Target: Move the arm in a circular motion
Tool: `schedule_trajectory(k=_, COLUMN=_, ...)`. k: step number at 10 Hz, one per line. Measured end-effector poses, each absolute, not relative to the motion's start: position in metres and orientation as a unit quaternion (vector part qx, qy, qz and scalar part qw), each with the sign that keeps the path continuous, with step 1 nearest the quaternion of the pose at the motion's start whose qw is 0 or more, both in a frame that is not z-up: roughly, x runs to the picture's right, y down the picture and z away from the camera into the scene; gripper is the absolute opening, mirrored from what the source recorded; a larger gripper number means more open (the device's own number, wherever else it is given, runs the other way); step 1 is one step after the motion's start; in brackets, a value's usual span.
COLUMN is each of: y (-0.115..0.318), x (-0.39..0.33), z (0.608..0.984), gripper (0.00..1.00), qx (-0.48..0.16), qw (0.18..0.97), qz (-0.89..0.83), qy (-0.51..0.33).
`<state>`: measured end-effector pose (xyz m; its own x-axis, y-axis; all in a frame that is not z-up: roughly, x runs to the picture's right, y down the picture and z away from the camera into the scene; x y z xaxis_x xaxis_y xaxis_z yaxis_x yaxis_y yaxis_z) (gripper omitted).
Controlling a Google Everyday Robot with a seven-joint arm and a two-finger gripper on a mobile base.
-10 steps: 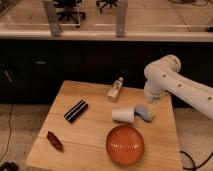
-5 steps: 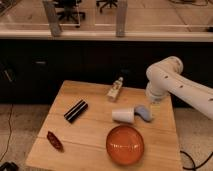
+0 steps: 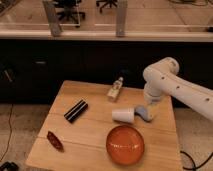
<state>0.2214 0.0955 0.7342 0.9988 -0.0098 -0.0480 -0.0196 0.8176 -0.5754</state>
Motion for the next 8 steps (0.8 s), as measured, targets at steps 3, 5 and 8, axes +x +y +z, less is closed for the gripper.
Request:
schedule_trajectory(k=3, y=0.099, x=0.236, z=0.735, gripper=0.8, qx=-0.305, qw=0.952, qz=0.008, qy=0.026)
schedule_trajectory(k=5, y=0.102, x=0.242, z=0.735, gripper=0.8, qx=-0.307, qw=0.951, qz=0.011, qy=0.025)
schedule_trajectory(k=8, y=0.101, x=0.241, z=0.739, gripper=0.8, qx=-0.306, qw=0.952, qz=0.011, qy=0.028)
